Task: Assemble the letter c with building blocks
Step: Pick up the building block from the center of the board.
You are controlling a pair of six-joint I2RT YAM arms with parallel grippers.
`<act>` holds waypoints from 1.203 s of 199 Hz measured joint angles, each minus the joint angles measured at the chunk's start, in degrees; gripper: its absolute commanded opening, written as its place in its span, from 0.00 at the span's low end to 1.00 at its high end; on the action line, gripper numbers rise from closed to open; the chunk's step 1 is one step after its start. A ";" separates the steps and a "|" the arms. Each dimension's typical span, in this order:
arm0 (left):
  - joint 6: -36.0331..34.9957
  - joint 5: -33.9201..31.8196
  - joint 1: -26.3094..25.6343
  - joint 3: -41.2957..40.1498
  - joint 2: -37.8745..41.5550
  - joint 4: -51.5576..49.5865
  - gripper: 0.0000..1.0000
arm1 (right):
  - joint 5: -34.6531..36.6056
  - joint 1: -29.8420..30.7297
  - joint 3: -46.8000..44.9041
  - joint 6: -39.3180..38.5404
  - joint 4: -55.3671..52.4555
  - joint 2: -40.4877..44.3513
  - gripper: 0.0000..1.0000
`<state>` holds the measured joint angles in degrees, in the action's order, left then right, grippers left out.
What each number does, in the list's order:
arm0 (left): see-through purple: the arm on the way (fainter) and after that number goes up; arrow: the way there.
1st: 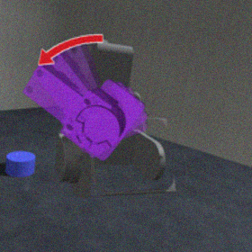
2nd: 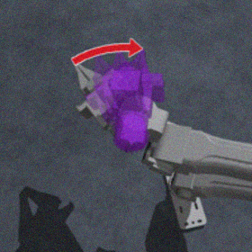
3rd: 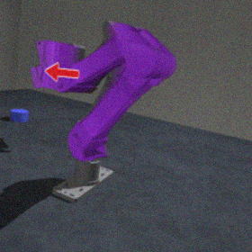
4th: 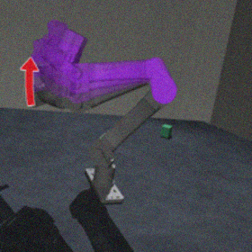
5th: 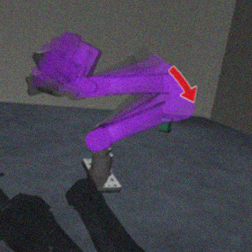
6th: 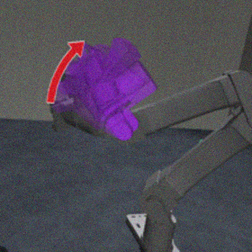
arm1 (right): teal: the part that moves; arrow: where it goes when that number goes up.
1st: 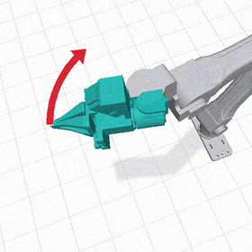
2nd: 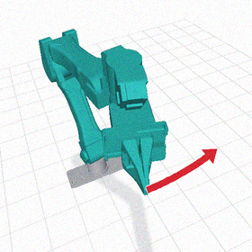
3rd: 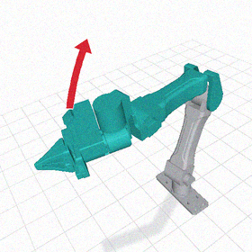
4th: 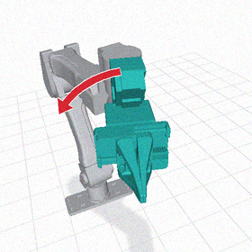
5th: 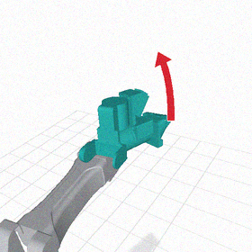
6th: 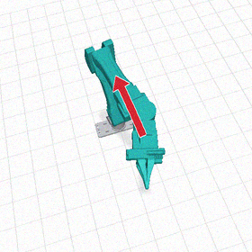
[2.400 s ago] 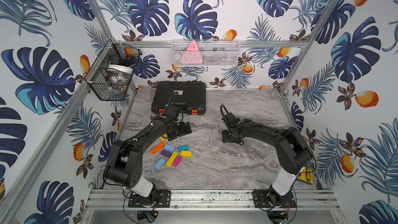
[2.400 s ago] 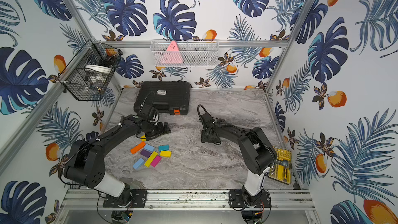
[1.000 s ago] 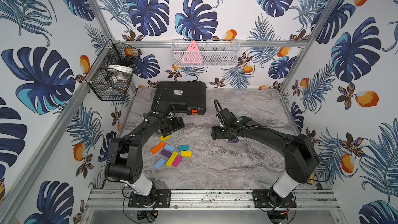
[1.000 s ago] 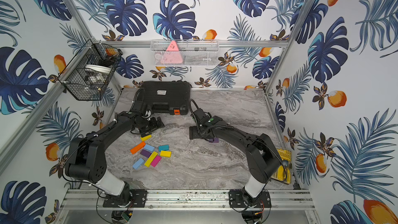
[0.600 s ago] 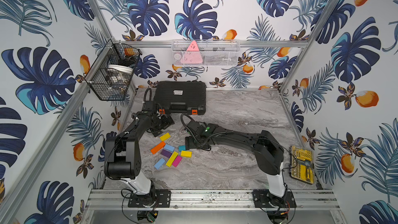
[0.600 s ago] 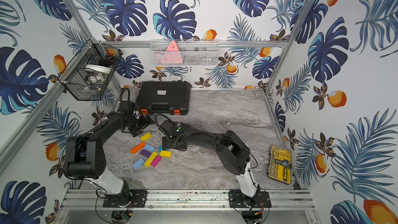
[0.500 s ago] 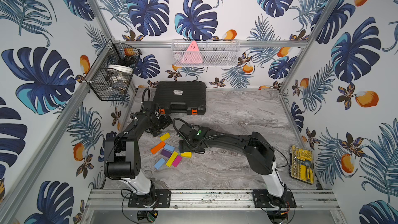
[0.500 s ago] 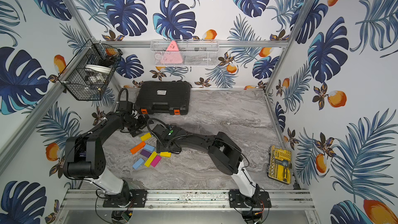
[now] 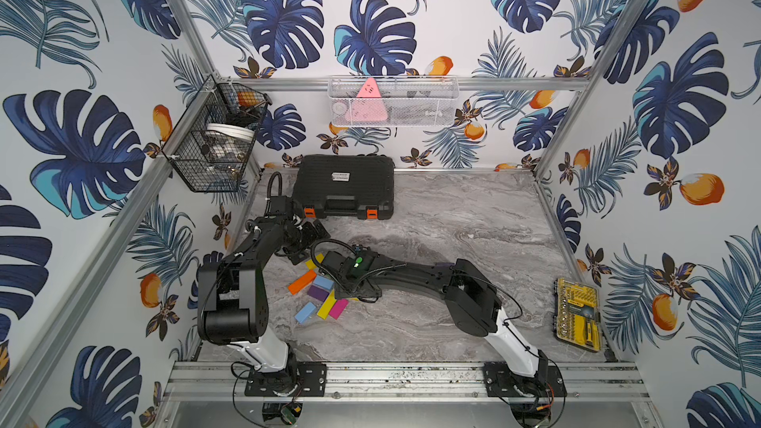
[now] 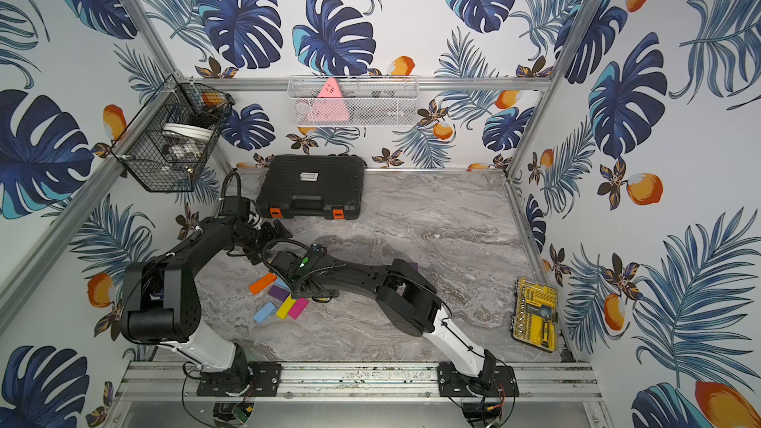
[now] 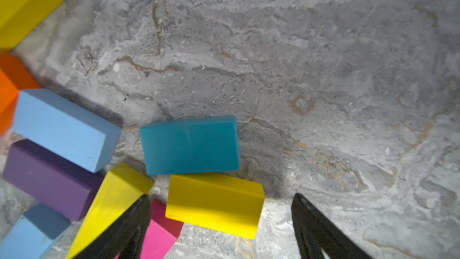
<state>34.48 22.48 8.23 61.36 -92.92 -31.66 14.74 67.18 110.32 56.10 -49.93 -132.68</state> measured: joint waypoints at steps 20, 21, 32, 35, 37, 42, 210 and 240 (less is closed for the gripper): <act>0.11 0.15 0.00 0.00 0.00 0.31 0.99 | 0.20 0.02 1.33 0.00 -0.59 -1.07 0.86; 0.11 0.15 0.00 0.00 0.00 0.33 0.99 | 0.20 0.02 1.38 0.00 -0.61 -1.09 0.86; 0.13 0.20 0.00 0.00 0.00 0.42 0.99 | 0.35 0.07 1.92 0.00 -0.85 -1.49 0.85; 0.13 0.22 0.00 0.00 0.00 0.42 0.99 | 0.37 0.07 2.03 0.00 -0.90 -1.57 0.85; 0.13 0.22 0.00 0.00 0.02 0.44 0.99 | 0.37 0.09 2.12 0.00 -0.96 -1.62 0.84; 0.15 0.22 0.00 0.00 0.02 0.46 0.99 | 0.39 0.11 2.34 0.00 -1.14 -1.73 0.84; 0.79 1.27 0.00 -0.63 0.04 1.22 0.99 | 1.11 0.57 8.61 1.64 -9.92 -5.68 0.84; 0.98 1.25 0.00 -0.63 0.04 1.20 0.99 | 0.35 0.09 7.39 1.86 -9.70 -5.62 0.83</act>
<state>35.46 23.73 8.23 60.73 -92.88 -30.46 15.09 67.26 117.71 57.95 -59.64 -138.30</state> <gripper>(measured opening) 0.990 0.835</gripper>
